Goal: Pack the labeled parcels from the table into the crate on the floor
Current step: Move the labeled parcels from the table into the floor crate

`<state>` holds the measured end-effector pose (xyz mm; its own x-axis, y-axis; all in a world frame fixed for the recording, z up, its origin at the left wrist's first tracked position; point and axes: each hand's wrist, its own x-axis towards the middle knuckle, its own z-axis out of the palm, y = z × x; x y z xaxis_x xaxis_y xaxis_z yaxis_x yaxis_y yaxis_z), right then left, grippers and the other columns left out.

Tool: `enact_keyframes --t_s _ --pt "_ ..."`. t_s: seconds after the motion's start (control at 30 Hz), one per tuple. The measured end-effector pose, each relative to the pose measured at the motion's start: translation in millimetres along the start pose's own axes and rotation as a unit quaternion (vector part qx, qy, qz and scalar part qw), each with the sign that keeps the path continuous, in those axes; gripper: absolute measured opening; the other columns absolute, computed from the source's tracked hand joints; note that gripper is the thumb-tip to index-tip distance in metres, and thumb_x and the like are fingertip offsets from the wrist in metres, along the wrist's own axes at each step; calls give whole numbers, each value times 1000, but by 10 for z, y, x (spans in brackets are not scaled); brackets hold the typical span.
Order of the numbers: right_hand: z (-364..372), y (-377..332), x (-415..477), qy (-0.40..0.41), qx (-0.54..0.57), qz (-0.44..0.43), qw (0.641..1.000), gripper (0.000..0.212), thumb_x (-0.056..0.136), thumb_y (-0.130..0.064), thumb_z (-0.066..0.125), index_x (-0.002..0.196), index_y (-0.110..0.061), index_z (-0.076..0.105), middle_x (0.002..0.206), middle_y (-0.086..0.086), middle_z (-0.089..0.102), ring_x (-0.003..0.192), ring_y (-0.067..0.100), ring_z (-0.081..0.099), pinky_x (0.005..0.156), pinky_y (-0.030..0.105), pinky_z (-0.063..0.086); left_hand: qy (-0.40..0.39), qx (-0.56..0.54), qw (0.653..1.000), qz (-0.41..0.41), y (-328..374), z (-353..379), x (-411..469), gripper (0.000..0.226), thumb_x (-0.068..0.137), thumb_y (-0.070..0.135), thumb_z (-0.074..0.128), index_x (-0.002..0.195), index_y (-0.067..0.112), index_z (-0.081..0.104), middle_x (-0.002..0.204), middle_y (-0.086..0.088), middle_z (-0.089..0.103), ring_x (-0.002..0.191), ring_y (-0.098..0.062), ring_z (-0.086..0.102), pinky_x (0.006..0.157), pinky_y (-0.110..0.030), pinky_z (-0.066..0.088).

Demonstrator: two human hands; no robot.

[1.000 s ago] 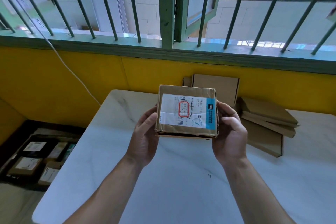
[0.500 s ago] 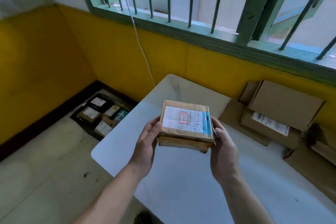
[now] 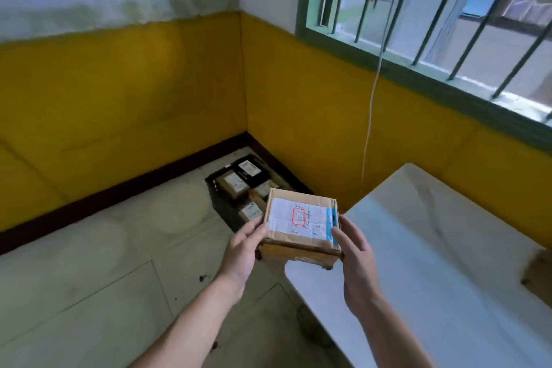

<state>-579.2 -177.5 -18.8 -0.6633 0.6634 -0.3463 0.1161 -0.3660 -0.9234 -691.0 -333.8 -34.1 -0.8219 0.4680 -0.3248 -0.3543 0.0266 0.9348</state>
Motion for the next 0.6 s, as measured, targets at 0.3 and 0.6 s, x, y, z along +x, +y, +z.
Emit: enact_keyframes --t_s 0.3,0.6 --pt "1023 204 661 3 -26 35 999 36 95 -15 60 128 -28 58 118 2 67 109 21 66 80 40 58 31 25 998 -53 166 -891 761 45 75 48 62 119 41 68 110 16 74 117 -13 61 110 -44 40" --pt "1622 524 2093 50 -51 58 996 43 95 -10 58 133 -31 56 107 -12 66 82 -8 68 53 12 51 16 105 991 -87 127 -1183 2367 28 94 26 63 115 43 68 110 21 72 116 -8 62 106 -36 44"
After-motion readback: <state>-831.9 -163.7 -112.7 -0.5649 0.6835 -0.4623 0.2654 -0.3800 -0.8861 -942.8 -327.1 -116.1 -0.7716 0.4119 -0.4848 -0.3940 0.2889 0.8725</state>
